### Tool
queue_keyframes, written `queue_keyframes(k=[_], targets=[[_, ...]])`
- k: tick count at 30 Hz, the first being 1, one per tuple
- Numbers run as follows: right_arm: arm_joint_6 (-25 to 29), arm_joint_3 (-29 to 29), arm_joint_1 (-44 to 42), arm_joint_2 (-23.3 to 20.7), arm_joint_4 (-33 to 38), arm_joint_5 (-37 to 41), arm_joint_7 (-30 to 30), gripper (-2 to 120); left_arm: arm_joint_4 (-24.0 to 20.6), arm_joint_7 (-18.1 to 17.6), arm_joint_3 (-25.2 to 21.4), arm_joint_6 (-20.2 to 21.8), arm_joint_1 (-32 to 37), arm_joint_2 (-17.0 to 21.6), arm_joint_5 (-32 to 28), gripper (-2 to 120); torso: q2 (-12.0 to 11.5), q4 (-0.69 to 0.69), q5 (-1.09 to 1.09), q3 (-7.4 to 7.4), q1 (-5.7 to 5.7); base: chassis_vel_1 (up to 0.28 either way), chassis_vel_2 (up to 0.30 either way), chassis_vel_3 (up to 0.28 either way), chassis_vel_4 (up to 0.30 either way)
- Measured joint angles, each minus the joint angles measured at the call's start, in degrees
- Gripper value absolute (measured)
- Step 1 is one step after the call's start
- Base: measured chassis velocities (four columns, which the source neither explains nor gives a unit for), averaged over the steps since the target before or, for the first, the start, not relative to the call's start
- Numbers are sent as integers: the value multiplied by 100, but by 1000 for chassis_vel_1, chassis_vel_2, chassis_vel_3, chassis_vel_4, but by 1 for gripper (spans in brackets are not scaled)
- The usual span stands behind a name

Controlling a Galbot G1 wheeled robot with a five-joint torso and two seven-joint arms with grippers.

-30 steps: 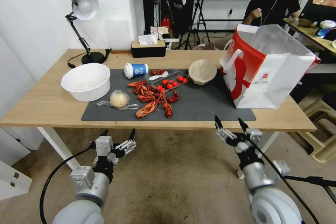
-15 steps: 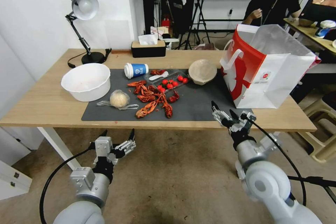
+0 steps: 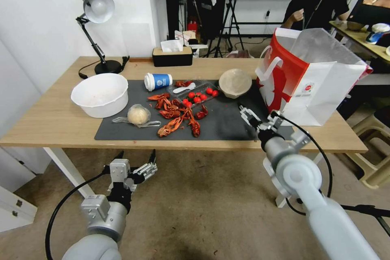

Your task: Pick up the trash from the table and place it into the takeout bag.

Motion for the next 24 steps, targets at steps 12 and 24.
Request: queue_keyframes(k=[12,24], targets=[[-171,-270,1057,277,-764,765,540,100,26,-8,-33,-32,-1,12,0,100,0,-1,0,0,0,0,0,0,0],[-270,-618,2178,719,-1772,847,1057,100,54,-40,-80,-59,12,5,-13,100,0,-1,1,0,0,0,0,0,0]])
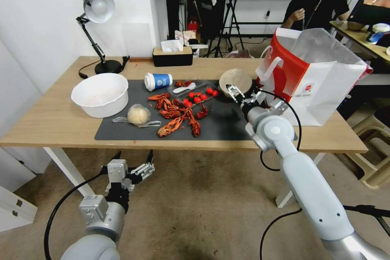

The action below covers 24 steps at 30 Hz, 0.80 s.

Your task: Pick up the trash from the table and place it into the takeout bag.

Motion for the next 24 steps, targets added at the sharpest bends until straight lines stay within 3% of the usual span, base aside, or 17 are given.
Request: queue_keyframes(k=[14,16,22,24], targets=[[-19,100,341,305,-531,174,219,100,0,-18,-19,-70,41,-13,3,100,0,0,0,0,0,0,0,0,0],[21,123,413,414,-712,183,238,89,-23,-89,-45,-132,52,-14,2,100,0,0,-1,0,0,0,0,0,0],[33,187,415,497,-790,183,232,72,-60,-116,-56,-154,65,-8,-10,100,0,0,0,0,-1,0,0,0,0],[39,221,415,523,-812,183,231,62,-60,-117,-54,-154,60,-10,-11,100,0,0,0,0,-1,0,0,0,0]])
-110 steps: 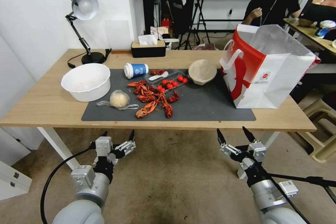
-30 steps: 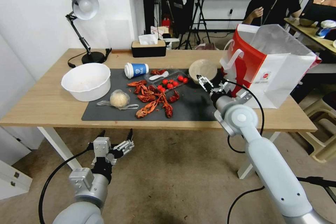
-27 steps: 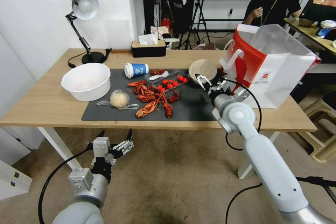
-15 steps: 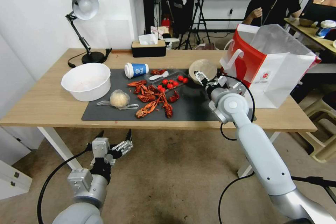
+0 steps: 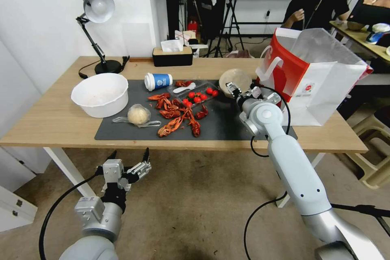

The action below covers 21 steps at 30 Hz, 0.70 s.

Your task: Pick up the trash from the table and place it into the takeout bag.

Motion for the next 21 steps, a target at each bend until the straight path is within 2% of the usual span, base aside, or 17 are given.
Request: queue_keyframes(k=[2,4,6,9,10,17,21], targets=[[3,9,0,4,-4,0,0,58,1,0,5,0,-2,-2,0,100,0,0,0,0,0,0,0,0,0],[17,32,0,4,-5,-1,3,46,4,0,13,0,-11,-1,-1,100,0,0,0,0,0,0,0,0,0],[21,37,-1,2,-5,-1,6,43,5,0,13,0,-14,1,-2,100,0,0,0,0,0,0,0,0,0],[25,47,-11,-15,13,-1,9,28,24,0,-3,7,-30,23,-18,100,0,0,0,0,0,0,0,0,0],[25,47,-11,-15,13,-1,9,28,24,0,-3,7,-30,23,-18,100,0,0,0,0,0,0,0,0,0],[54,62,-15,-29,62,-10,62,1,63,0,-12,11,-40,27,-27,100,0,0,0,0,0,0,0,0,0],[88,64,-51,-57,108,-51,66,0,69,0,-11,11,-41,25,-28,100,0,1,1,0,1,0,0,0,0]])
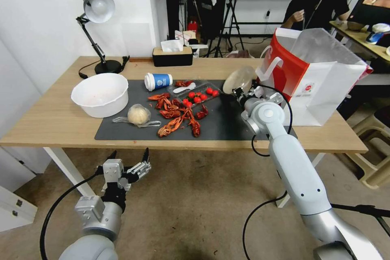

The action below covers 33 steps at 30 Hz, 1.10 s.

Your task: Pick up the trash from the table and place it into the takeout bag.

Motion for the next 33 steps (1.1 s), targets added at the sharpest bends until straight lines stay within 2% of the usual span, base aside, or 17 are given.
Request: queue_keyframes(k=[7,9,10,13,15,17,21,33], targets=[[-18,-62,-134,-281,327,-376,-250,0,5,-1,13,1,-13,-6,2,100,0,-1,0,0,0,0,0,0,0],[-109,-216,-228,-516,523,-879,-506,0,6,-1,32,2,-11,-13,11,100,0,-1,0,0,0,0,0,0,0],[-109,-216,-228,-516,523,-879,-506,0,6,-1,32,2,-11,-13,11,100,0,-1,0,0,0,0,0,0,0],[-324,-437,-349,-859,767,-1774,-830,0,6,-2,41,2,-9,-16,19,100,0,-2,0,0,0,0,0,0,0],[-368,-478,-368,-918,810,-1917,-884,0,6,-3,42,2,-9,-17,19,100,0,-2,0,0,-1,0,0,0,0],[-653,-598,-453,-1157,990,-2429,-1083,0,23,-14,46,-3,-12,-16,45,100,0,-1,0,-1,0,0,0,0,0],[-953,-693,-524,-1336,1176,-2784,-1165,0,43,-21,47,-26,5,-10,68,100,0,0,0,0,0,0,0,0,0],[-1444,-801,-677,-1425,1580,-2676,-1080,0,20,-74,27,-76,28,-12,63,100,0,0,0,0,0,0,0,0,0]])
